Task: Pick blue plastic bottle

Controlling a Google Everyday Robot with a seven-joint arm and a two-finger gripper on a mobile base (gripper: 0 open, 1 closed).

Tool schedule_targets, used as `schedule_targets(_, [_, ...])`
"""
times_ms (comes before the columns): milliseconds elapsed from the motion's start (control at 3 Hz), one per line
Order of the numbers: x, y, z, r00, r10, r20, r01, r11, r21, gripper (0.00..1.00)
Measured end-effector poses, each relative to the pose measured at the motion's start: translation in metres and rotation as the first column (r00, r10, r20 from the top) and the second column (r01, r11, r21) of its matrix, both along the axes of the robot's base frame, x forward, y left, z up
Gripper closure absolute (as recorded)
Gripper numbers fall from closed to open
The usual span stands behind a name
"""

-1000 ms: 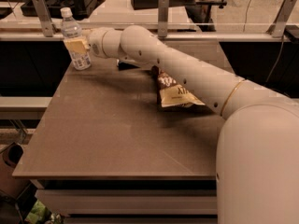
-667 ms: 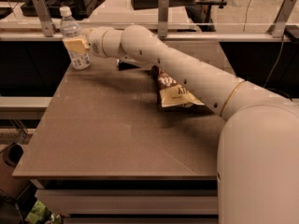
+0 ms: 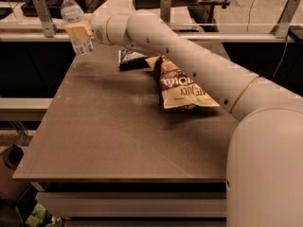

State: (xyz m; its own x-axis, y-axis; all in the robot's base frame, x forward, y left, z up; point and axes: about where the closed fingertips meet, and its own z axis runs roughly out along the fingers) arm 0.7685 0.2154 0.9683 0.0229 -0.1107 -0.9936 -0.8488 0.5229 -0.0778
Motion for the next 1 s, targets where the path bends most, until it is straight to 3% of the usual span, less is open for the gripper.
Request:
schedule_targets(667, [-0.001, -0.032, 0.076, 0.9962, 0.054, 0.068, -0.057, 0.997, 0.043, 1.00])
schedule_targets(1000, [-0.002, -0.034, 0.084, 0.9954, 0.060, 0.075, -0.064, 0.997, 0.045, 1.00])
